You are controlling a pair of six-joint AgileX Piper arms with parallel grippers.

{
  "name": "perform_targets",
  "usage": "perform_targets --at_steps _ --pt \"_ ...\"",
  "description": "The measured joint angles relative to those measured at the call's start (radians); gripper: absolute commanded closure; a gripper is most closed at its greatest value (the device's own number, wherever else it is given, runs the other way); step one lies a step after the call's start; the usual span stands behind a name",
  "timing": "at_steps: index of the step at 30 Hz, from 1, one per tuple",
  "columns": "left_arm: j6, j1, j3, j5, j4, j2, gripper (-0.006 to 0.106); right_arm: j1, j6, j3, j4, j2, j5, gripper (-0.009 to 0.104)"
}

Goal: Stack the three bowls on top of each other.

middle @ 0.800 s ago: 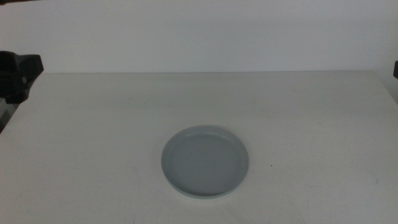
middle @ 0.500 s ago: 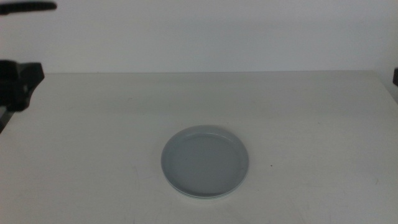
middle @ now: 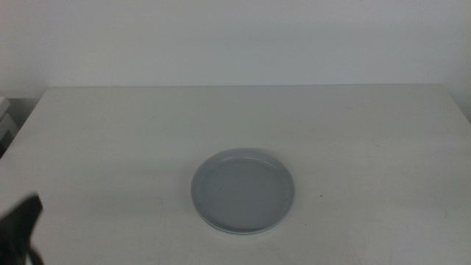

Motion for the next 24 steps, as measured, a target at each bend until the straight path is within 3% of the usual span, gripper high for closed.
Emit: perform_targets --at_steps 13,24 --pt "0.0 0.0 0.316 0.001 0.0 -0.291 -0.005 0.0 0.0 0.3 0.005 -0.353 -0.006 0.034" --pt "0.0 0.0 0.334 0.0 0.0 -0.303 -0.005 -0.001 0.0 0.362 0.005 -0.438 0.001 0.034"
